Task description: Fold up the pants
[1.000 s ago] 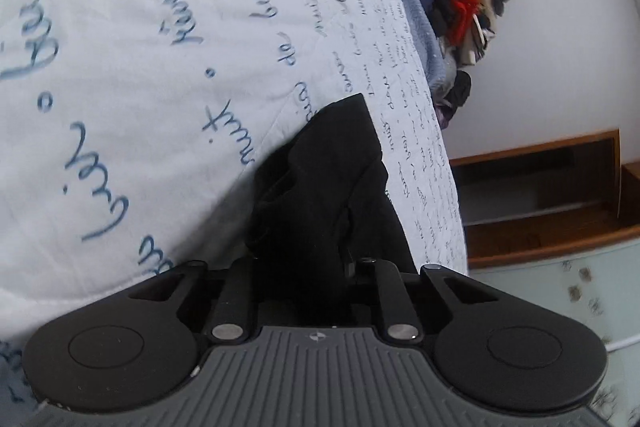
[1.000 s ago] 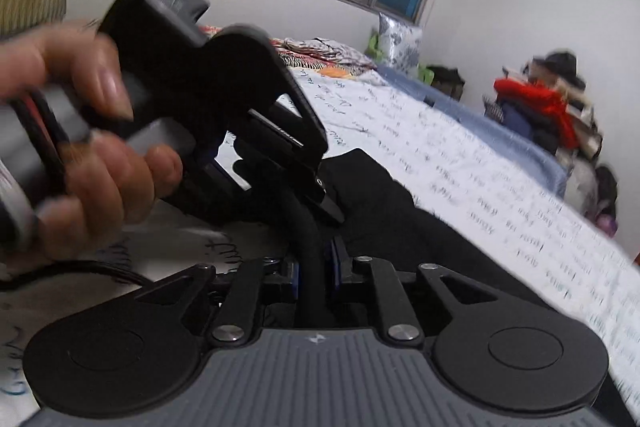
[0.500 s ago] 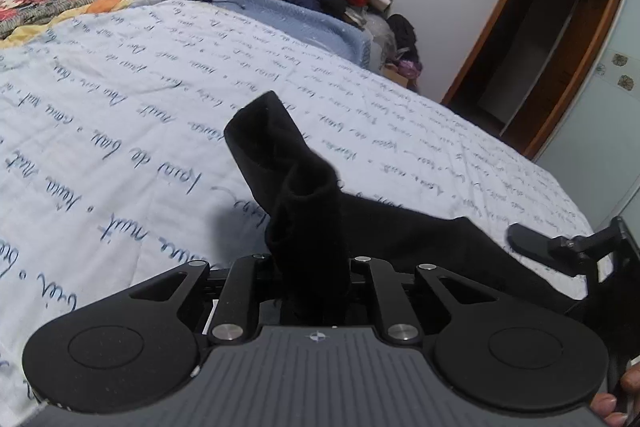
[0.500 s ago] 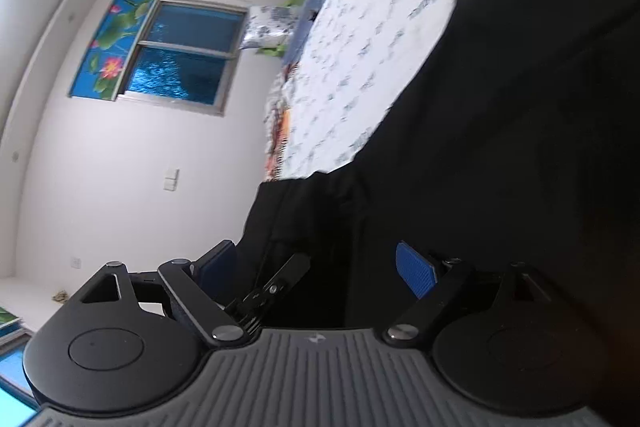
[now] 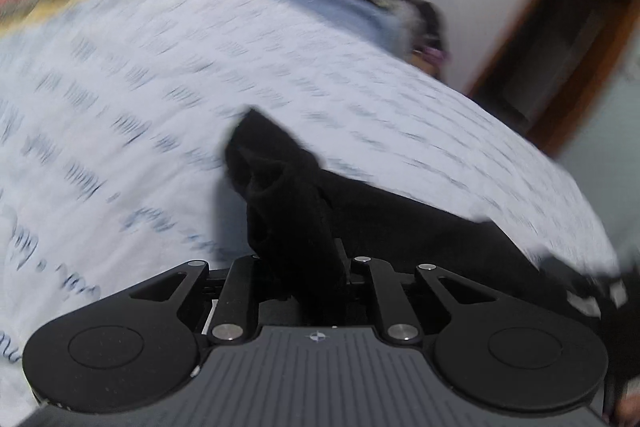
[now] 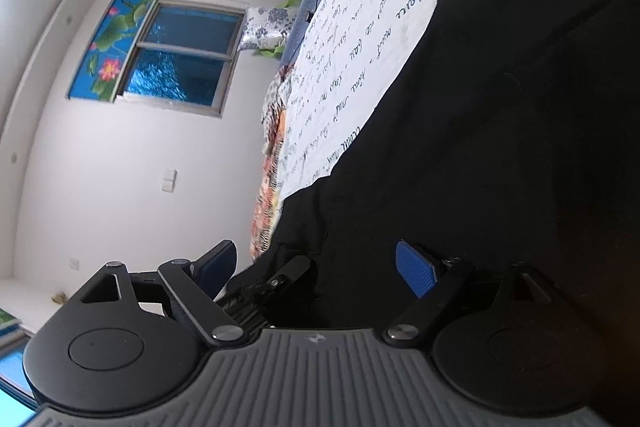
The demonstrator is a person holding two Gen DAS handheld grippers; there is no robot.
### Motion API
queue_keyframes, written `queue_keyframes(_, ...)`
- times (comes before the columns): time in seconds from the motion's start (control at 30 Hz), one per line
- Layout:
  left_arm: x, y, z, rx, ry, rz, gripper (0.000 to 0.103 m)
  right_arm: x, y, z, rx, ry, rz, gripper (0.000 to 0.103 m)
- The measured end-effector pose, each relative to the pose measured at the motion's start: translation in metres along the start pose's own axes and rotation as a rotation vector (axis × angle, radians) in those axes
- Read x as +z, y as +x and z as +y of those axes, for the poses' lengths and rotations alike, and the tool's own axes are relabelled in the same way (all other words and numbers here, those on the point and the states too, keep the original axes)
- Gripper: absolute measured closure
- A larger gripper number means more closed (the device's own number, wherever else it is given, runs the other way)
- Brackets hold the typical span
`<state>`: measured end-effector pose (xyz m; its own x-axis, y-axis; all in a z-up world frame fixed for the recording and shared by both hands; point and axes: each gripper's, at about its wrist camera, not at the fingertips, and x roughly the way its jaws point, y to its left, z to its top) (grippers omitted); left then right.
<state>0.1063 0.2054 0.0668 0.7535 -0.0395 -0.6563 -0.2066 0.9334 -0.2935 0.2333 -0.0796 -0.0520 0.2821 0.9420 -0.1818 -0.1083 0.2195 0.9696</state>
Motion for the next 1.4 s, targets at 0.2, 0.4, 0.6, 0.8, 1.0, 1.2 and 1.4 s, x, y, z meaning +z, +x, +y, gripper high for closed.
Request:
queue_keyframes(0.2,-0.041,-0.007,-0.061,-0.228,0.289,0.107,0.053,0.002,-0.003,-0.013,0.088,0.108,-0.029,0.016)
queue_keyframes(0.4,-0.037,-0.008,-0.025,-0.309,0.053,0.098,0.062,0.004,-0.002,-0.013,0.08,0.093,-0.007,0.016)
queue_keyframes(0.6,-0.029,-0.002,-0.03,-0.345,0.06,0.154,0.061,0.001,-0.002,-0.011,0.088,0.089,-0.017,0.016)
queue_keyframes(0.8,-0.041,-0.011,-0.039,-0.567,0.094,0.17,0.036,0.0,-0.01,-0.014,0.086,0.106,-0.025,0.016)
queue_keyframes(1.0,-0.037,-0.047,0.0,-0.496,0.032,0.044,0.036,-0.008,0.001,0.011,-0.09,-0.06,0.007,0.016)
queue_keyframes(1.2,-0.041,-0.095,0.07,-0.254,-0.234,-0.222,0.03,-0.038,0.026,0.047,-0.279,-0.388,0.024,0.072)
queue_keyframes(1.4,-0.042,-0.116,0.088,-0.135,-0.401,-0.41,0.023,-0.025,0.023,0.036,-0.219,-0.314,0.051,0.086)
